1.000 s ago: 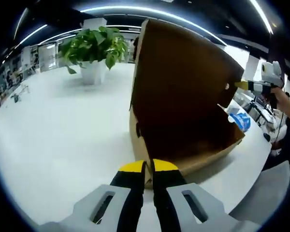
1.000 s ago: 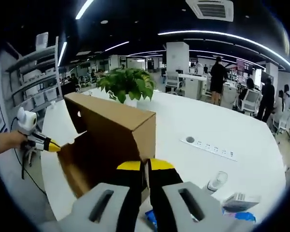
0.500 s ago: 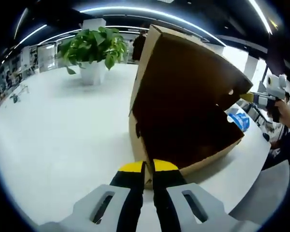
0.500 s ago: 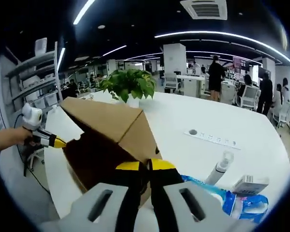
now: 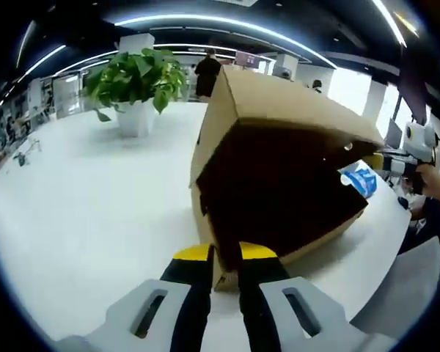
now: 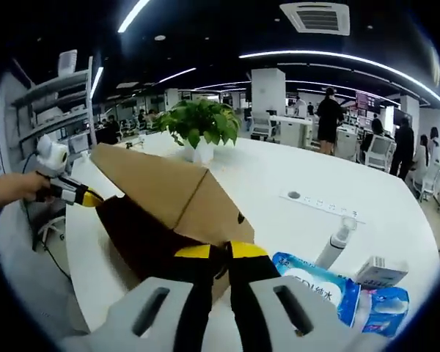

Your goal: Operate the shoe box by opening the lid, removing the specified soft item, and placing it in the target area until the item is outside and the box remains undamaged.

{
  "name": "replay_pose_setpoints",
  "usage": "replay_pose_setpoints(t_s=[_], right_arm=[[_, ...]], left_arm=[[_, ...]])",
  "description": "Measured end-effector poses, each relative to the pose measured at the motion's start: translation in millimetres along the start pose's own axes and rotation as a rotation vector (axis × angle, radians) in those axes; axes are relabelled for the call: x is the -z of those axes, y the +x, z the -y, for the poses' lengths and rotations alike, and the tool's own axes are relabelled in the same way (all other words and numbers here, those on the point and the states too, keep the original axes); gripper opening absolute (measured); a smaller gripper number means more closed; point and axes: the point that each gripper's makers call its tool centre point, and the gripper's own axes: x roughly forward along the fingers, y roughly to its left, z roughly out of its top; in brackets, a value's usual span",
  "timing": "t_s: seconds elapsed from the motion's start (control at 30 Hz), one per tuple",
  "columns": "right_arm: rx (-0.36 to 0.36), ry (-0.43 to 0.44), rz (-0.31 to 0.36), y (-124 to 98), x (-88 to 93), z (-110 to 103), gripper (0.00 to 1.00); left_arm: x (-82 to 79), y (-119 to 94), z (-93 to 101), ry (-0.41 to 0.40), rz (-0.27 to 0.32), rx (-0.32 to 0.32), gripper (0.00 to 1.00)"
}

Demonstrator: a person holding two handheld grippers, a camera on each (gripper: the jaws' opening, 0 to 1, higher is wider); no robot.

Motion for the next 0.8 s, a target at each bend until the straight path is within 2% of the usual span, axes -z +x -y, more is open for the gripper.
replay_pose_setpoints(t_s=[0.3, 0.47, 0.63, 0.8], right_arm=[[-0.013, 0.001, -0.013, -4, 10.8, -4, 0.06], [-0.037, -0.024, -0.028, -6, 19.0, -11, 0.08], [-0.065, -0.045, -0.046, -8, 28.7, -16, 0.10], [-0.099, -0.077, -0.061, -10, 37.8, -25, 0.13]], left_arm=[[-15.9, -11, -4.7, 0.032, 0.048, -0.014, 0.21], [-22.9, -16, -0.2, 0.070, 0.058, 0.007, 0.25], [-22.0, -16, 6.8, 0.119, 0.053, 0.033, 0.33], [-15.8, -15, 11.5, 0.163, 0.037, 0.048, 0.36]])
